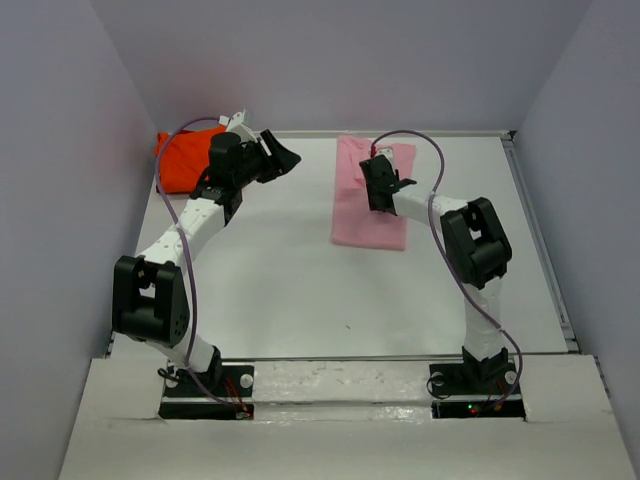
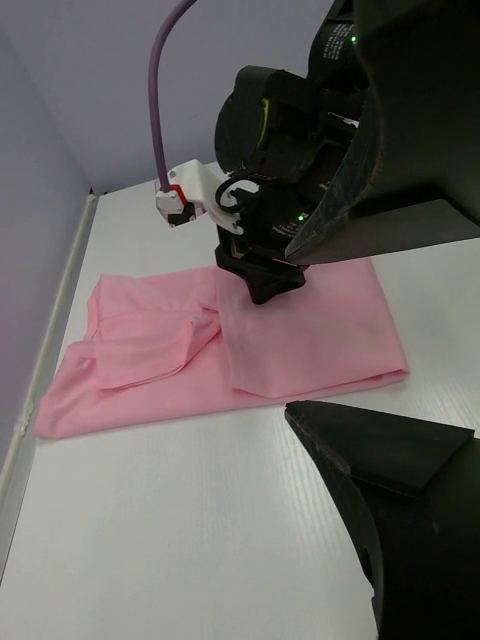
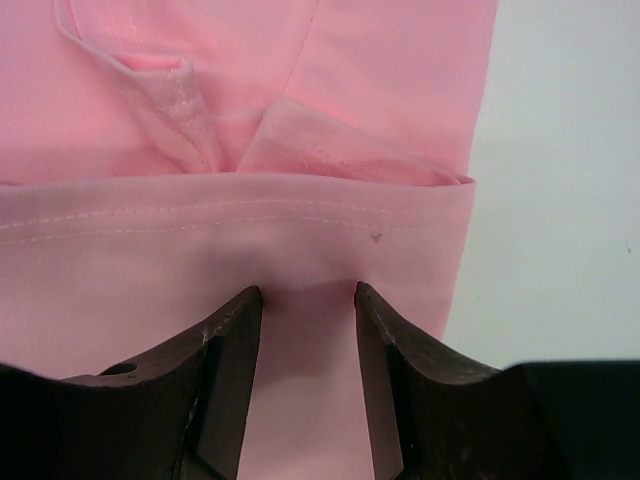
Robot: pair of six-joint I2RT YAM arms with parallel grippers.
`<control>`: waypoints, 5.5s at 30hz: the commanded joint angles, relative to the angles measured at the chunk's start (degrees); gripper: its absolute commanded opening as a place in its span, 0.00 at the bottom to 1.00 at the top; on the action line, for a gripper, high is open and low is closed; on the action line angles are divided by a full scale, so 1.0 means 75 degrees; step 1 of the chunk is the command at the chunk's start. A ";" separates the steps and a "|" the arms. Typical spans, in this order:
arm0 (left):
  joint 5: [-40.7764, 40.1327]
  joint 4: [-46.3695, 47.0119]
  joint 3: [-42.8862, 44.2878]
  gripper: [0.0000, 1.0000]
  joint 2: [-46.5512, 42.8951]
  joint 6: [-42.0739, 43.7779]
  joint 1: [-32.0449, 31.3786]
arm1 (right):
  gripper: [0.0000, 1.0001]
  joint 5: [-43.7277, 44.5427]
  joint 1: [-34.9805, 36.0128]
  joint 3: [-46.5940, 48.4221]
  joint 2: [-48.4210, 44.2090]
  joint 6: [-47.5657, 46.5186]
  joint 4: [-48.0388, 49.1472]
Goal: Fold and stack the t-shirts
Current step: Smooth out the 2/3-rectangle-folded T-shirt at the center of the board, then pick up the 2/3-rectangle-folded T-shirt from the center of the board, then fold the 2/3-rectangle-folded T-shirt at the center of the board.
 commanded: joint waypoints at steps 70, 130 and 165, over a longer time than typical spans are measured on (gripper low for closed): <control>-0.1167 0.2870 -0.1817 0.68 0.2716 -0.0532 -0.2109 | 0.70 -0.0968 -0.0654 -0.4444 -0.2873 0.2748 0.1248; -0.1072 0.1487 -0.1768 0.00 0.2683 -0.0204 -0.2566 | 0.00 -0.2173 -0.0502 -0.4970 -0.3223 0.2748 0.1506; -0.2691 0.0361 -0.5415 0.00 -0.3379 -0.0884 -0.4125 | 0.00 -0.0477 0.3565 -0.6437 -0.8052 0.4870 -0.1717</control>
